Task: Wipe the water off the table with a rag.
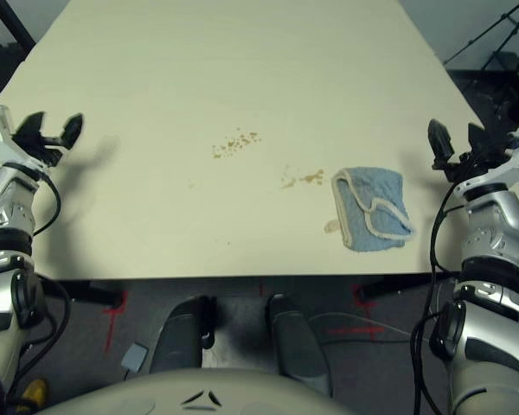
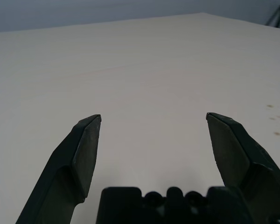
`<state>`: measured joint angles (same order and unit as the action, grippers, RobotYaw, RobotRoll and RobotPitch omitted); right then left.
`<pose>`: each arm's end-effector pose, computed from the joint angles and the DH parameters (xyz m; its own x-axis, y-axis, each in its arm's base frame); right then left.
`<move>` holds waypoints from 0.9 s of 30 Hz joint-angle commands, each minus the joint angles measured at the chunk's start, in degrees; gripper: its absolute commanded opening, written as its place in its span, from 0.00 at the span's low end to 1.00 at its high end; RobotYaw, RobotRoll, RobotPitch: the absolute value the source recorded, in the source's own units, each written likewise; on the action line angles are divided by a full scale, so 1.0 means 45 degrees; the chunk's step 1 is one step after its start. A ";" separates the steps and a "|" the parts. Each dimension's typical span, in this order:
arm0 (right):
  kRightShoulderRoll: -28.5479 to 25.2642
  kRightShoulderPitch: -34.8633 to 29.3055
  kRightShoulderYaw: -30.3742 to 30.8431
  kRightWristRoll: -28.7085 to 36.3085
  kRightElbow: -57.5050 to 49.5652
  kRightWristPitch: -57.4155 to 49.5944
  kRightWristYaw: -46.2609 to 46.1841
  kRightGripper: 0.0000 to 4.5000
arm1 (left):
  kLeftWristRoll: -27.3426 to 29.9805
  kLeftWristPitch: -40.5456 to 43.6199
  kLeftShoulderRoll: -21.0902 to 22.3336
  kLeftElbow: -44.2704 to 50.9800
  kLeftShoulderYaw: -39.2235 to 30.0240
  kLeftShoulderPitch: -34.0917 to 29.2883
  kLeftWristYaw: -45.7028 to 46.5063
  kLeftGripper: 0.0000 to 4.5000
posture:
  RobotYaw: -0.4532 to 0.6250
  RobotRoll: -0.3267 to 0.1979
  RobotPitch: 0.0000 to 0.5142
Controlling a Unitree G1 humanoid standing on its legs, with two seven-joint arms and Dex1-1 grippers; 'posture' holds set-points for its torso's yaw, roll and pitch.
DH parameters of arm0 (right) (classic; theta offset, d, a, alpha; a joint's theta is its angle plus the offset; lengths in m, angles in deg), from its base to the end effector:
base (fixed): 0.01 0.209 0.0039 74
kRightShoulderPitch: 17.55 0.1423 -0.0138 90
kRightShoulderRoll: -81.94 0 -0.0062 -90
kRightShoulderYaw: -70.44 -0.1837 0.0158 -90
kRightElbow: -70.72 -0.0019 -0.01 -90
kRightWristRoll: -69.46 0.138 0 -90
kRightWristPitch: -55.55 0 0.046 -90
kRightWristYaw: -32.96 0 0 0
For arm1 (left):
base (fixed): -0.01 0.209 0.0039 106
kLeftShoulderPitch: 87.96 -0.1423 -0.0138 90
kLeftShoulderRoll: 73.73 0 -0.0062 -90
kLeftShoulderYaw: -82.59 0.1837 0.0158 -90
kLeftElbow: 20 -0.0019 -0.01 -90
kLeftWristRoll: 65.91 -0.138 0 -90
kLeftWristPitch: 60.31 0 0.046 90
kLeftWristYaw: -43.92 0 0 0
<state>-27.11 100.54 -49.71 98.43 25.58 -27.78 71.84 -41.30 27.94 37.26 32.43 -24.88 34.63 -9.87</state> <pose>0.2456 -0.3644 0.1094 0.9740 -0.0024 0.2263 -0.0336 0.9874 0.1549 0.2779 0.3330 0.1452 0.8670 -0.4809 0.1301 0.4724 0.8766 0.0920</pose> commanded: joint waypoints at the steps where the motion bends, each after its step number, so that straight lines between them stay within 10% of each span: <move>1: -0.0213 -0.0238 -0.0178 0.0045 -0.0111 -0.0176 0.0015 0.99 | 0.0698 0.1493 0.0296 0.2173 0.0605 -0.1244 -0.1919 1.00 | 0.29 0.62 0.35; 10: -0.0525 -0.0511 -0.0025 0.0072 -0.0434 -0.1256 0.0254 0.99 | 0.1150 0.3575 0.0750 0.4523 0.1292 -0.2683 -0.3847 1.00 | 0.28 0.62 0.35; 19: -0.3428 -0.2334 0.1349 0.1305 -0.3732 -0.9908 0.3168 0.99 | 0.0558 0.3139 0.0677 0.4337 0.1726 -0.2553 -0.4212 1.00 | 0.26 0.62 0.34; 27: -0.2838 -0.3164 0.2043 0.1467 -0.6381 -1.2392 0.2623 0.99 | 0.0404 0.2921 0.0456 0.4130 0.1917 -0.2362 -0.4202 1.00 | 0.24 0.62 0.35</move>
<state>-41.11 87.25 -42.11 104.86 -0.78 -82.16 84.93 -38.75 41.52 39.39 51.19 -17.22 23.94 -28.27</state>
